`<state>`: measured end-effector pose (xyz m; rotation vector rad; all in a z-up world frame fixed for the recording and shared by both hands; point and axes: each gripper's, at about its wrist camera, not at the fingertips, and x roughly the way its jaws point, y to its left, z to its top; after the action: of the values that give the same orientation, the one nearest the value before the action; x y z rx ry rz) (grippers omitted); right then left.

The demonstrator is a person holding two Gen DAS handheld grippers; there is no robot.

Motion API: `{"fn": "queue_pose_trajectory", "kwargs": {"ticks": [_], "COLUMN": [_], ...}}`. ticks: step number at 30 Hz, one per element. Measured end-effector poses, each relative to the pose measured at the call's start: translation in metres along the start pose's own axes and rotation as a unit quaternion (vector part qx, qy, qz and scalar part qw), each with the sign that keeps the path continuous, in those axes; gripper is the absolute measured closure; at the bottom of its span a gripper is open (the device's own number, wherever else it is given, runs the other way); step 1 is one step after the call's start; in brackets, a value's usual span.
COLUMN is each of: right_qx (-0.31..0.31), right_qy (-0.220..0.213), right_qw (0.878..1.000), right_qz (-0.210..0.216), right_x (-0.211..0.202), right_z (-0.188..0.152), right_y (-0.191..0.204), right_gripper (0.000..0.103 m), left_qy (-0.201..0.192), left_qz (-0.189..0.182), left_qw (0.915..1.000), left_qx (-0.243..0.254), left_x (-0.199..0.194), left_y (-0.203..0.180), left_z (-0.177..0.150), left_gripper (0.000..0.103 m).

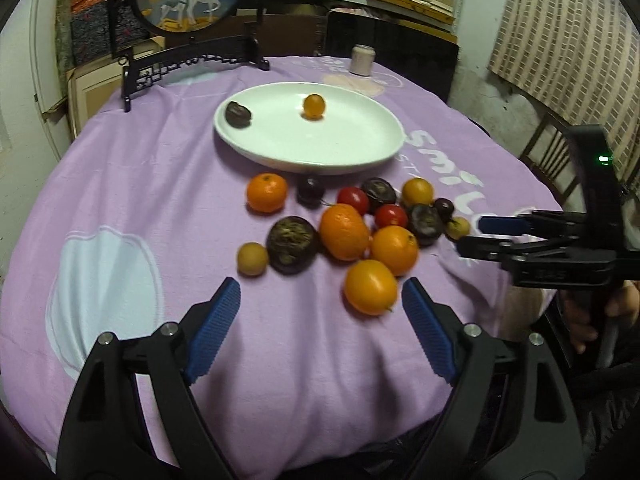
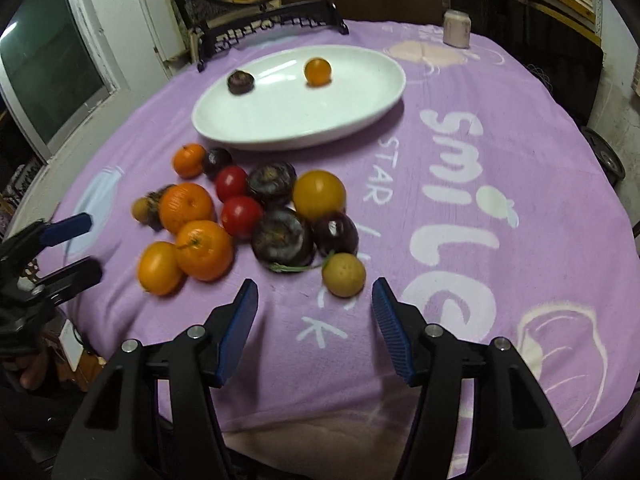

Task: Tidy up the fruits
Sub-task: 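Grasp a small yellow fruit with the right tool while the left tool grasps an orange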

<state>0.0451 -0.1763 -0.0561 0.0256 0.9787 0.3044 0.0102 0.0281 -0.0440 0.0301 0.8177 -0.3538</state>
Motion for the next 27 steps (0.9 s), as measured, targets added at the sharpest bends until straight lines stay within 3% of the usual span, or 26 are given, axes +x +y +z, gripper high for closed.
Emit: {"fn": "queue_pose_trajectory", "kwargs": {"ticks": [3, 5, 7, 18, 24, 27], "right_qx": [0.008, -0.001, -0.004, 0.012, 0.015, 0.015], "right_qy": [-0.003, -0.011, -0.005, -0.023, -0.018, -0.019], "right_qw": [1.0, 1.0, 1.0, 1.0, 1.0, 1.0], "right_qz": [-0.006, -0.013, -0.01, -0.01, 0.002, 0.005], "right_x": [0.005, 0.008, 0.014, -0.003, -0.004, -0.006], "right_z": [-0.001, 0.0, 0.0, -0.002, -0.003, -0.004], "right_y": [-0.006, -0.007, -0.008, -0.014, -0.014, -0.015], "right_gripper": [0.043, 0.055, 0.076, 0.077, 0.077, 0.077], "left_qy": [0.01, 0.015, 0.019, 0.05, 0.065, 0.082], "left_qz": [-0.007, -0.012, -0.018, -0.043, -0.048, -0.043], "left_qw": [0.9999, 0.9998, 0.9997, 0.9978, 0.9966, 0.9956], "left_qx": [0.002, 0.001, 0.0, -0.001, 0.014, 0.014], "left_x": [0.002, 0.003, 0.003, 0.021, 0.041, 0.058], "left_y": [-0.003, -0.004, -0.005, -0.016, -0.03, -0.033], "left_z": [-0.001, -0.002, -0.002, -0.002, 0.003, 0.004], "left_gripper": [0.017, 0.017, 0.017, 0.018, 0.036, 0.052]}}
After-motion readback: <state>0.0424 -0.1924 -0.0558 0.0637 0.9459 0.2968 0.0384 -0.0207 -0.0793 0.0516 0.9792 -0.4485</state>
